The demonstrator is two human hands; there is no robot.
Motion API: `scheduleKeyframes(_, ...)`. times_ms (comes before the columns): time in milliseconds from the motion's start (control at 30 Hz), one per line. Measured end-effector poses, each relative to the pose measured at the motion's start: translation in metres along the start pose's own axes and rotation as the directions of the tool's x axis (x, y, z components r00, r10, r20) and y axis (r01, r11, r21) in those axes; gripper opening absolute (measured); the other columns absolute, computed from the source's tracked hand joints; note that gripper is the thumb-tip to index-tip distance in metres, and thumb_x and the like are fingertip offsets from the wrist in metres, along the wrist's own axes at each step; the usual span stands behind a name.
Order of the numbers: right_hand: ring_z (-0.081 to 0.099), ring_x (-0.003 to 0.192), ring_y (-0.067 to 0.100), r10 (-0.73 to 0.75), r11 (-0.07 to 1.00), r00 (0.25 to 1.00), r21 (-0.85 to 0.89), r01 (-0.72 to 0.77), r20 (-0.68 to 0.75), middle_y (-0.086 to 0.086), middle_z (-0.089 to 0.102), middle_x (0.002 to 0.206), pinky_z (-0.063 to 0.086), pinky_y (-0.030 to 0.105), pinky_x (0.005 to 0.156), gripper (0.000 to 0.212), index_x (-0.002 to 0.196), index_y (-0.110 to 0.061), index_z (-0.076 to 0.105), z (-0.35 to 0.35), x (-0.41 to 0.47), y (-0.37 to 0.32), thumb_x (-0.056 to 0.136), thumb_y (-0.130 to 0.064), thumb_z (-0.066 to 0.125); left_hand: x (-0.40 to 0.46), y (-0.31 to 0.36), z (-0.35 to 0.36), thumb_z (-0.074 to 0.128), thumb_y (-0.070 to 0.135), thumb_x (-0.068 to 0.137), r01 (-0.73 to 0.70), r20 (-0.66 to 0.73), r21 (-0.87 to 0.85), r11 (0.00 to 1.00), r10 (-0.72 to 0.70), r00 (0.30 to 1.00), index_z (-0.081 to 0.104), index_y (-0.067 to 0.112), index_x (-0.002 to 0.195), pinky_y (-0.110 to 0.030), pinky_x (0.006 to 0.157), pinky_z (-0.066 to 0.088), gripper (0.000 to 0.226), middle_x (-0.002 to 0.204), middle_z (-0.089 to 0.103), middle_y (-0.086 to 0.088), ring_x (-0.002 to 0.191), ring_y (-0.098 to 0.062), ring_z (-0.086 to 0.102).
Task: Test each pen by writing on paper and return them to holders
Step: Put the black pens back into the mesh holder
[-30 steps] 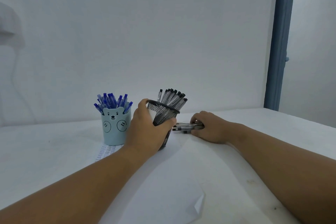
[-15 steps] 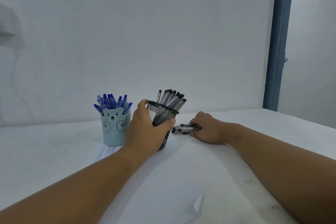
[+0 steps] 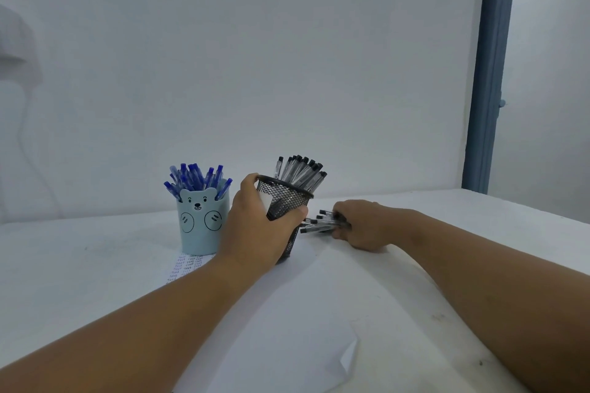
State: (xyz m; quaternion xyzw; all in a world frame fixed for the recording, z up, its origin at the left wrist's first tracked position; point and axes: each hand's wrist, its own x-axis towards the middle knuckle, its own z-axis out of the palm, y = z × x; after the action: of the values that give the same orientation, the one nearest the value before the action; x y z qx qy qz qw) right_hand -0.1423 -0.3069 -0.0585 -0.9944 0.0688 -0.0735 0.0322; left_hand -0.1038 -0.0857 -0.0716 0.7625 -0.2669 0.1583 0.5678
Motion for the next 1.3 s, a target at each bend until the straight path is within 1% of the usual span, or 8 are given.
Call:
scheduleKeyframes(167,0.053,0.079,0.019,-0.044,0.999,0.996,0.020,0.046,-0.071,-0.008,0.053,0.082,0.040,0.029,0.065,0.026,0.080,-0.026,0.047,-0.002,-0.004,-0.002,0.094,-0.033,0.067,0.000,0.000,0.000,0.077,0.060,0.061,-0.004,-0.004,-0.005,1.000,0.004,1.000,0.035,0.029,0.144,-0.045,0.098,0.052,0.098,0.121,0.061,0.005,0.110,-0.018,0.061)
scheduleKeyframes(400,0.057,0.083,0.023,-0.041,0.999,0.982,0.024,0.046,-0.185,-0.004,0.058,0.088,0.043,0.032,0.068,0.009,0.094,-0.020,0.055,-0.006,-0.006,0.000,0.092,-0.018,0.064,0.001,-0.001,-0.001,0.085,0.048,0.072,-0.014,-0.018,-0.006,1.000,0.014,1.000,0.035,0.025,0.147,-0.043,0.100,0.051,0.093,0.121,0.060,0.004,0.111,-0.018,0.058)
scheduleKeyframes(533,0.060,0.079,0.023,0.066,0.961,0.911,0.271,0.051,-0.407,-0.002,0.062,0.092,0.047,0.032,0.067,0.015,0.103,-0.024,0.055,-0.014,-0.007,0.011,0.095,-0.015,0.065,0.001,-0.001,-0.002,0.085,0.044,0.074,-0.014,-0.030,-0.008,1.000,0.014,0.999,0.036,0.025,0.145,-0.039,0.097,0.050,0.089,0.118,0.060,0.005,0.108,-0.018,0.058)
scheduleKeyframes(667,0.071,0.068,0.021,0.402,0.565,0.743,0.784,0.258,-0.535,0.008,0.066,0.094,0.054,0.041,0.063,0.017,0.097,-0.022,0.053,-0.029,-0.015,0.004,0.095,-0.009,0.062,0.002,-0.002,-0.001,0.085,0.045,0.074,-0.019,-0.031,-0.008,1.000,0.019,0.999,0.038,0.027,0.142,-0.040,0.096,0.052,0.085,0.117,0.061,0.005,0.106,-0.017,0.060)
scheduleKeyframes(800,0.076,0.072,0.025,0.528,0.241,0.714,0.887,0.394,-0.460,0.010,0.064,0.092,0.061,0.044,0.073,0.022,0.116,-0.009,0.049,-0.040,-0.024,-0.003,0.098,-0.008,0.061,0.002,-0.001,-0.001,0.085,0.043,0.075,-0.027,-0.037,-0.005,1.000,0.026,0.999,0.038,0.025,0.143,-0.037,0.096,0.050,0.085,0.117,0.061,0.005,0.107,-0.018,0.058)
scheduleKeyframes(1000,0.071,0.061,0.023,0.516,0.323,0.704,0.872,0.368,-0.488,0.009,0.065,0.096,0.061,0.049,0.070,0.028,0.100,-0.023,0.044,-0.023,-0.025,-0.012,0.095,-0.011,0.069,0.000,0.000,-0.001,0.084,0.041,0.076,-0.034,-0.040,-0.016,0.999,0.034,0.999,0.039,0.026,0.142,-0.032,0.090,0.048,0.082,0.113,0.058,0.008,0.103,-0.013,0.058)
scheduleKeyframes(1133,0.068,0.062,0.021,0.494,0.353,0.723,0.872,0.340,-0.482,0.002,0.065,0.089,0.054,0.033,0.057,0.033,0.109,-0.019,0.043,-0.012,-0.023,-0.015,0.093,-0.006,0.069,0.000,0.001,-0.002,0.085,0.040,0.076,-0.039,-0.044,-0.031,0.999,0.038,0.998,0.040,0.026,0.139,-0.025,0.081,0.046,0.079,0.104,0.057,0.017,0.095,0.004,0.055)
scheduleKeyframes(1300,0.059,0.059,0.022,0.478,0.386,0.773,0.891,0.241,-0.416,0.011,0.058,0.073,0.051,0.037,0.061,0.021,0.094,-0.004,0.054,-0.003,-0.019,-0.015,0.082,0.000,0.071,0.000,0.001,-0.001,0.084,0.042,0.076,-0.031,-0.043,-0.023,0.999,0.030,0.999,0.038,0.025,0.143,-0.032,0.091,0.048,0.083,0.115,0.060,0.007,0.105,-0.015,0.059)
